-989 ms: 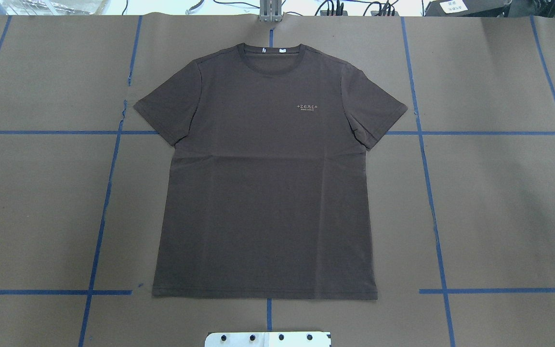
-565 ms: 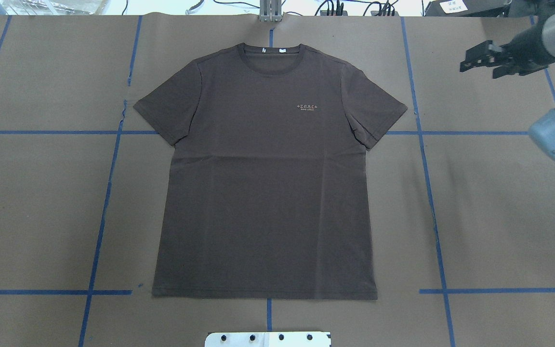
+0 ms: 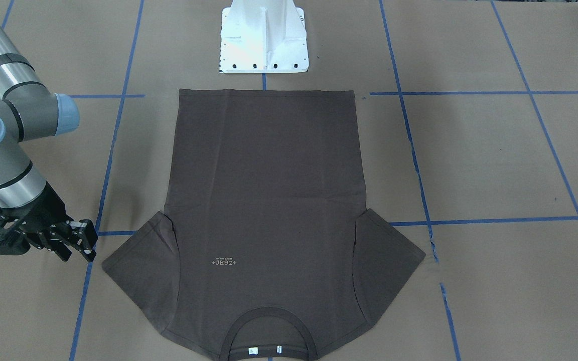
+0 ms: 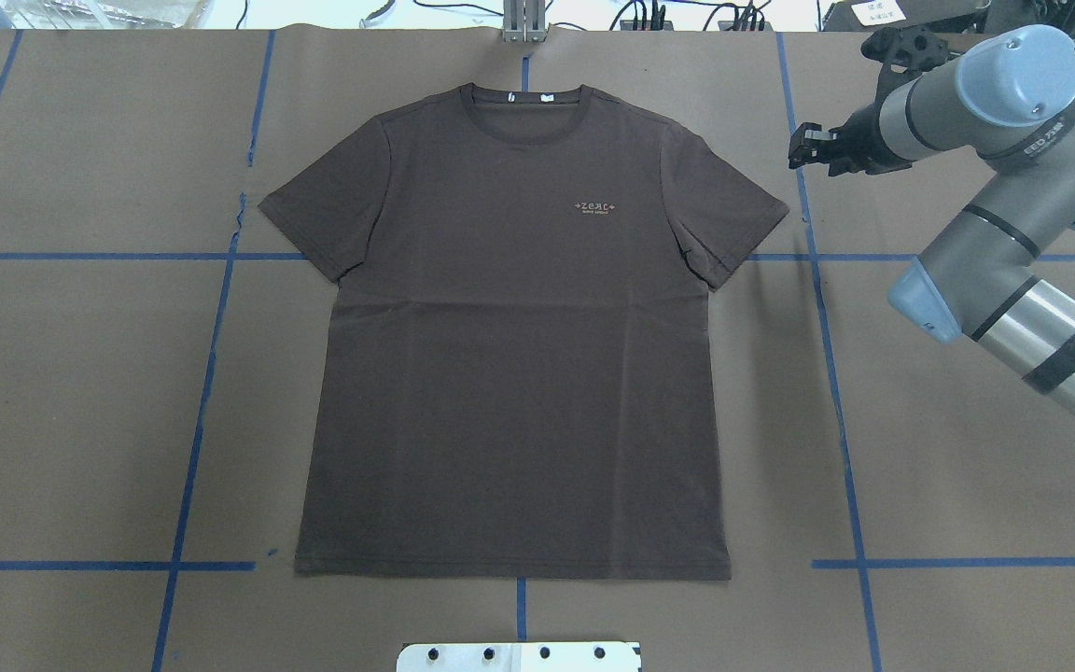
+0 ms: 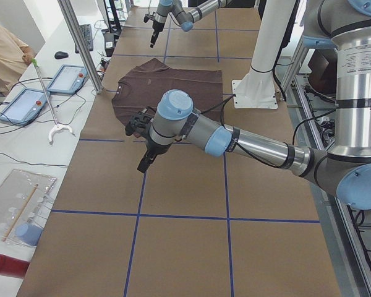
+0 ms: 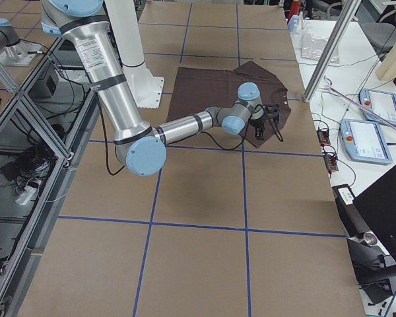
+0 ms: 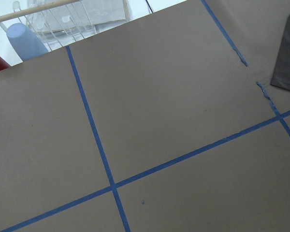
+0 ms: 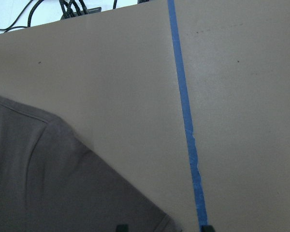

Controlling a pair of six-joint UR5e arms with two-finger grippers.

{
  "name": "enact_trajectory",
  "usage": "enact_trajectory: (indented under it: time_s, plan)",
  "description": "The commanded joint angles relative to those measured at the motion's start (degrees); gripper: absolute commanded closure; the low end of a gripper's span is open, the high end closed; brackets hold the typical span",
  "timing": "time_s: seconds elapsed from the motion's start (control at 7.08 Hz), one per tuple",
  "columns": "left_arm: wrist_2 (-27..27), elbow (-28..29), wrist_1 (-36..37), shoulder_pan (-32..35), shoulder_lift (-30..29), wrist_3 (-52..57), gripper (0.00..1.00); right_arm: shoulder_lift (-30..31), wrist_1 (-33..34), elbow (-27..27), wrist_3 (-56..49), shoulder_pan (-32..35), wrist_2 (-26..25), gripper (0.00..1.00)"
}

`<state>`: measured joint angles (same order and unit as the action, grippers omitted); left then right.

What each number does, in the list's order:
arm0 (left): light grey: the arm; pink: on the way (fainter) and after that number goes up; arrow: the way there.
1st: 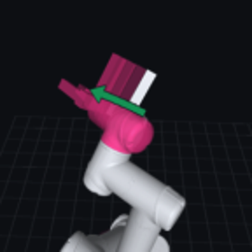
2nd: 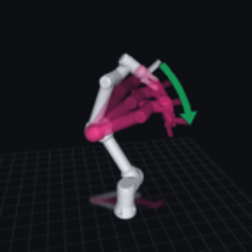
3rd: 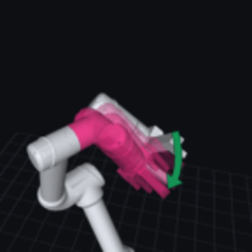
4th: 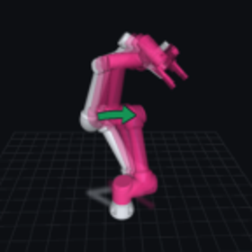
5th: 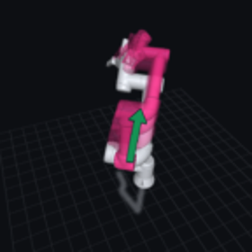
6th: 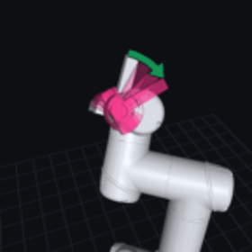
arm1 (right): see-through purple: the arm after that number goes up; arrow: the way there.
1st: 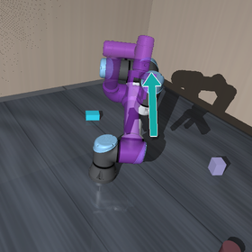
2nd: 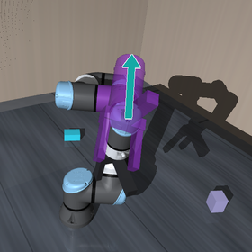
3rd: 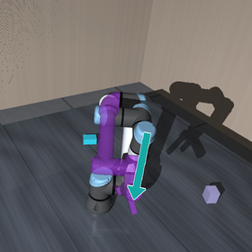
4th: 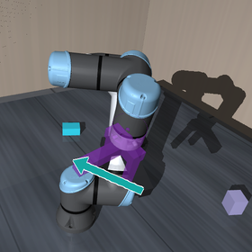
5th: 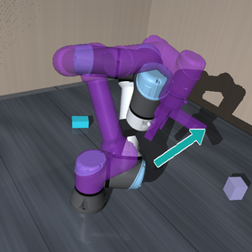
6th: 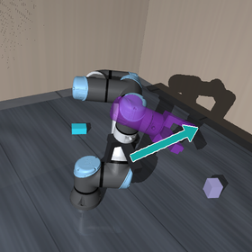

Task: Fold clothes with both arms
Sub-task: 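Move the right gripper to the sleeve nearest it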

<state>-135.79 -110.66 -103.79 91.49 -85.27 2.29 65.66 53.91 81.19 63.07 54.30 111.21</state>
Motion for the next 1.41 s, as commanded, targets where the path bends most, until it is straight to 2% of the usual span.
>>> enact_trajectory:
  time_s: [0.0, 0.14, 0.42, 1.27]
  plan:
    - [0.0, 0.0, 0.0, 0.0, 0.0, 0.1, 0.00, -1.1, -2.6, -3.1, 1.2, -1.7, -1.3, 0.41]
    - [0.0, 0.0, -0.1, 0.0, 0.0, 0.1, 0.00, -1.1, -5.3, -4.5, 4.4, -3.0, -1.4, 0.44]
    - [0.0, 0.2, -1.1, 0.0, 0.4, 0.1, 0.00, -1.1, -5.5, -5.5, 4.2, -5.1, -4.2, 0.43]
    - [0.0, 0.1, -1.2, 0.0, 0.6, 0.1, 0.00, -2.4, -5.3, -9.4, 0.5, -5.6, -7.6, 0.43]
